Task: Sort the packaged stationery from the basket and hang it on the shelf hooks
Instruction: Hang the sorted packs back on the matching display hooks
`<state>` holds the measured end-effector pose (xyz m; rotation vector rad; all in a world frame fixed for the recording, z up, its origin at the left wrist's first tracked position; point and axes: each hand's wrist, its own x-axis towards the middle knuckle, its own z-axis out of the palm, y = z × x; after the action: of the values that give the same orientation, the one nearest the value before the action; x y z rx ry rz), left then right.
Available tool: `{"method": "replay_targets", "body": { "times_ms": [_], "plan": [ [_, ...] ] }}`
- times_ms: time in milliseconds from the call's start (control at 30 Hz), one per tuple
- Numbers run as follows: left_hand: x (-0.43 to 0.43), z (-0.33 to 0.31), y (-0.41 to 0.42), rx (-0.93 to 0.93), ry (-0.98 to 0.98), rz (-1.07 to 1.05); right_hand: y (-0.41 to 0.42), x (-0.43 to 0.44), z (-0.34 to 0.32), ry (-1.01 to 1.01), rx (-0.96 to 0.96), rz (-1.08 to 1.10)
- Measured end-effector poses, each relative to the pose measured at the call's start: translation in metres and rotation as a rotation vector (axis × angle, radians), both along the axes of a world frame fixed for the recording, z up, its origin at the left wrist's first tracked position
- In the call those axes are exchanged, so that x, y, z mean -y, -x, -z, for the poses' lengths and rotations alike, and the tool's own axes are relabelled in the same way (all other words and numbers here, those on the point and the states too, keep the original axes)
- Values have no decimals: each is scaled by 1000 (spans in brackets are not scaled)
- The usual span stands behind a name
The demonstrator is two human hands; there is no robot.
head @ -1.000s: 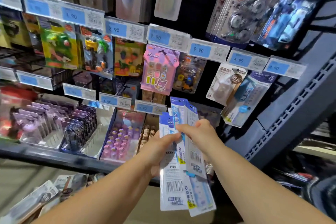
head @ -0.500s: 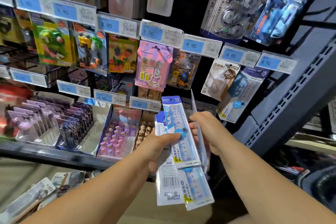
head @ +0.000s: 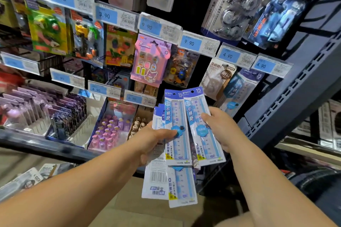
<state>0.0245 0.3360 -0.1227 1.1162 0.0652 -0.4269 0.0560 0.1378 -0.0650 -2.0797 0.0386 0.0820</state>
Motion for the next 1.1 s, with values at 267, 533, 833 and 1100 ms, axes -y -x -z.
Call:
{"method": "replay_targets", "body": {
  "times_ms": [267,533,833,1100],
  "plan": [
    [-1,6,0,67,-30,57,-8,54,-2,-156,84,166],
    [26,-14,-7,124,16,90,-22,78,0,-355,318,569],
    [45,-27,-20,152,-32,75,-39,78,-6,-318,357,691],
    [50,-30,-21,171,-49,82,-48,70,-3,-322,385,745]
  ]
}}
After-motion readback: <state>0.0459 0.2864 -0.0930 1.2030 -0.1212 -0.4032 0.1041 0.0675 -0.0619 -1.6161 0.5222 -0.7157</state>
